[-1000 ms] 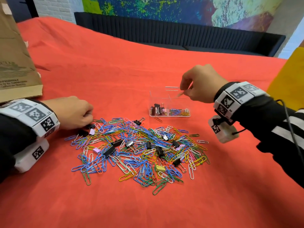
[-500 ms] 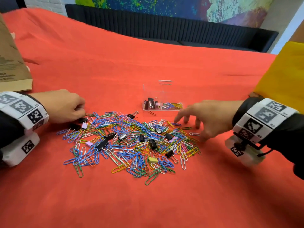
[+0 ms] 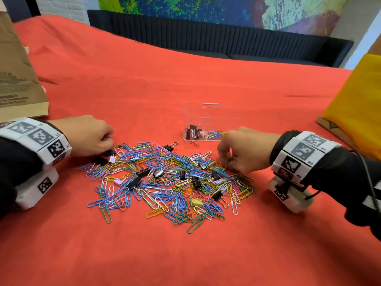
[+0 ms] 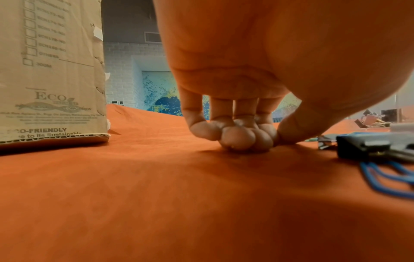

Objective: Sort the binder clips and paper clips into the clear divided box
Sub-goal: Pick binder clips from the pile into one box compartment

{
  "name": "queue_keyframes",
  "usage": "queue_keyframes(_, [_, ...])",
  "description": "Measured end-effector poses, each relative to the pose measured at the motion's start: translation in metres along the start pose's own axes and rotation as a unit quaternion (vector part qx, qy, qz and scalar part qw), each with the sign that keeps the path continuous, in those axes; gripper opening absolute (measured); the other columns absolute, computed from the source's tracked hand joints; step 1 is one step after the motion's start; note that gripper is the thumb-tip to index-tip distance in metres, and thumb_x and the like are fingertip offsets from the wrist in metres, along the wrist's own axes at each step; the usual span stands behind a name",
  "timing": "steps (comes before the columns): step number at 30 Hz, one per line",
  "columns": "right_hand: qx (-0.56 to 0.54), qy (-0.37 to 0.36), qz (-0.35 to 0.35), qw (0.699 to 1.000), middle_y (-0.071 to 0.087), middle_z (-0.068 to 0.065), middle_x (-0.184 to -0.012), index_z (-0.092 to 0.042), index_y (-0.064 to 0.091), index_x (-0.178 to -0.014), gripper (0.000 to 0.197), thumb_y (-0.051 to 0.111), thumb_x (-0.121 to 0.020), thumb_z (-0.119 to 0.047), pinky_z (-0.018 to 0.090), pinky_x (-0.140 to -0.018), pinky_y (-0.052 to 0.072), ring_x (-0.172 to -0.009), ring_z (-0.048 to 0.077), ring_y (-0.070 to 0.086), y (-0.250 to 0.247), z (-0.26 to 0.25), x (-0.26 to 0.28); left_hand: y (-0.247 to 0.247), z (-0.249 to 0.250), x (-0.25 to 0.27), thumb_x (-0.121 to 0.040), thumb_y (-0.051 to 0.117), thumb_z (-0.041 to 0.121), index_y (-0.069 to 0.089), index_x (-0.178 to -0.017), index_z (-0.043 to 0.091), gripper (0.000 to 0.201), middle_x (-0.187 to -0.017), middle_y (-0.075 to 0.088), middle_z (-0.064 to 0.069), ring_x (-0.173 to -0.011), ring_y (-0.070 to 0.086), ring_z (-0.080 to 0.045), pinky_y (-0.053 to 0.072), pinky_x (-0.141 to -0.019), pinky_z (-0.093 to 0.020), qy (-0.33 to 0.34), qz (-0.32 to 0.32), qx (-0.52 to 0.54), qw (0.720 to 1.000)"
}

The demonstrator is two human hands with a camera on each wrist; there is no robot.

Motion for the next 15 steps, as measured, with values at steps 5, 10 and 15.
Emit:
queue_keyframes(5, [-0.013,-0.005,0.008,1.0,0.07,-0.008,-0.071,-0.03,0.065,-0.07,0.015,0.065,-0.072,-0.015,0.027,-0.07,0.054,-0.066,0.007,0.063,-0.006,0.007,0.003,0.001,0.0,0.0,-0.088,0.048,0.039,0.052,-0.071,0.019,0.026,-0.063,0.058,0.004,-0.066,0.053,-0.023,0.051,-0.071,-0.033,-0.002,-0.003,-0.006,1.0])
queue_keyframes(10, [-0.077,0.022,0.029,0.996,0.07,-0.007,-0.061,-0.025,0.069,-0.07,0.012,0.069,-0.07,-0.013,0.029,-0.068,0.056,-0.061,0.006,0.067,-0.022,0.017,0.009,0.001,0.0,0.0,-0.087,0.048,0.038,0.053,-0.071,0.019,0.026,-0.063,0.058,0.003,-0.067,0.055,-0.023,0.051,-0.072,-0.033,0.002,0.001,0.0,1.0])
queue_keyframes(15, [-0.132,0.046,0.114,0.984,0.072,-0.003,-0.061,-0.025,0.071,-0.069,0.017,0.071,-0.07,-0.009,0.029,-0.065,0.057,-0.061,0.012,0.07,-0.051,0.028,0.011,0.003,-0.003,-0.003,-0.087,0.047,0.038,0.052,-0.07,0.019,0.026,-0.065,0.061,0.003,-0.067,0.055,-0.023,0.051,-0.071,-0.035,0.01,0.008,0.004,1.0])
Point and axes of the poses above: each hand's wrist, its own x-axis away from the middle knuckle, its own y-axis out of the palm, z = x × y, the point moved 2 cm from there along -x, towards the middle knuckle
